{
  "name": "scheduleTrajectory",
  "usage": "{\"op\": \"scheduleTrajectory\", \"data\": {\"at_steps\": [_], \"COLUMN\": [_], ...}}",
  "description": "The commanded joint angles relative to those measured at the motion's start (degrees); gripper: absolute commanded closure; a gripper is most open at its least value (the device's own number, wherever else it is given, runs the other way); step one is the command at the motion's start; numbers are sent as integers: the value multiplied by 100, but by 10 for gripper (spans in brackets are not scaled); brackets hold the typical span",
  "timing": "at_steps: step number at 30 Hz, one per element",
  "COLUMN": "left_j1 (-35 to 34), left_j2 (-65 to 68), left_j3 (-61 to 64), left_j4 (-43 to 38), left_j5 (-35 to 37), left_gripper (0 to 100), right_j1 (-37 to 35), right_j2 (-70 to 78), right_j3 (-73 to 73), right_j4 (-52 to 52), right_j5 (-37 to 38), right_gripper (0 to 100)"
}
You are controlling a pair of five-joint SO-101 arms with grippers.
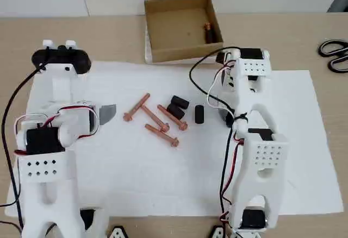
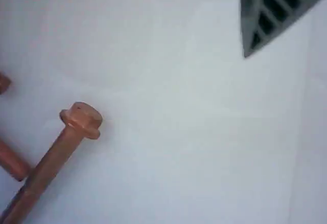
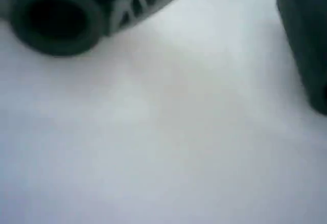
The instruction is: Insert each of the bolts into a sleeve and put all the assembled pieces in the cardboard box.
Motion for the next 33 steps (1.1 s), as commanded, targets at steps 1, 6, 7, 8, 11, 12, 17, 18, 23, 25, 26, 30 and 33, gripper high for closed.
{"op": "scheduleTrajectory", "data": {"at_steps": [1, 6, 7, 8, 11, 12, 17, 18, 23, 25, 26, 30, 33], "left_j1": [18, 158, 211, 255, 413, 448, 589, 589, 668, 800, 888, 1081, 1011], "left_j2": [-167, -158, -167, -167, -132, -114, 598, 879, 2154, 2479, 2541, 2708, 2910], "left_j3": [171, 189, 189, 189, 180, 180, -101, -233, -840, -1042, -1165, -1297, -1156], "left_j4": [-290, -387, -396, -396, -554, -615, -527, -501, -475, -484, -484, -738, -967], "left_j5": [35, 18, 18, 9, -26, -70, -79, -70, -35, 396, 870, 2971, 2593], "left_gripper": [683, 683, 683, 683, 683, 683, 683, 683, 683, 683, 683, 683, 683], "right_j1": [-4, -13, -13, -13, -13, -13, -13, -13, -13, -13, -13, -13, -66], "right_j2": [40, -338, -479, -629, -1059, -1156, -1288, -1288, -1288, -1288, -1288, -1288, -1288], "right_j3": [18, 18, 26, 26, 44, 53, 62, 62, 62, 62, 62, 62, 62], "right_j4": [13, 75, 75, 75, 84, 84, 119, 119, 119, 119, 119, 119, 119], "right_j5": [-18, 0, 0, 0, 9, 9, 9, 9, 9, 9, 9, -18, -26], "right_gripper": [995, 995, 995, 995, 995, 995, 995, 995, 995, 995, 995, 995, 995]}}
